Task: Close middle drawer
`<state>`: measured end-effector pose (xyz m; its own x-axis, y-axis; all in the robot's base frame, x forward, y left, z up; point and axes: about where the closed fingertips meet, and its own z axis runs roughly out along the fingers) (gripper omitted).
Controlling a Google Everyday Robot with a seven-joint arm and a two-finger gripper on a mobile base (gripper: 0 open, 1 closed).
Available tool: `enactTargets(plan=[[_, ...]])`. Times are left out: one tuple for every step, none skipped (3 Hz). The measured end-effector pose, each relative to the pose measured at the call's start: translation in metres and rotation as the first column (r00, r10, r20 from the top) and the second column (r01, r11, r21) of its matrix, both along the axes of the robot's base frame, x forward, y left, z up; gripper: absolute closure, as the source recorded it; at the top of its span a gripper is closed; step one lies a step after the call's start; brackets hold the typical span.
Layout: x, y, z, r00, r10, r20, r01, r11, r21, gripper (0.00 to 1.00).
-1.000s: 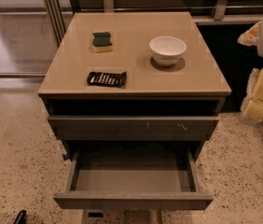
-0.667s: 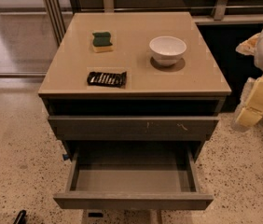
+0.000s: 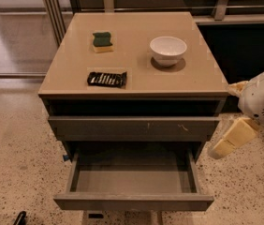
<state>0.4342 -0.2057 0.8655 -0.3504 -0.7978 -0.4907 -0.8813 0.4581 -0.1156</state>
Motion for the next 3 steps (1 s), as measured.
enactTargets(plan=[[0.0003,0.0013,-0.0049,1.0000,-0.008,0.000,0.008,1.000,0.013,0.18],[0.0003,0.0013,-0.0049,1.0000,-0.008,0.000,0.008,1.000,0.013,0.41],[0.0003,0.0013,-0.0049,1.0000,-0.008,0.000,0.008,1.000,0.013,0.64]])
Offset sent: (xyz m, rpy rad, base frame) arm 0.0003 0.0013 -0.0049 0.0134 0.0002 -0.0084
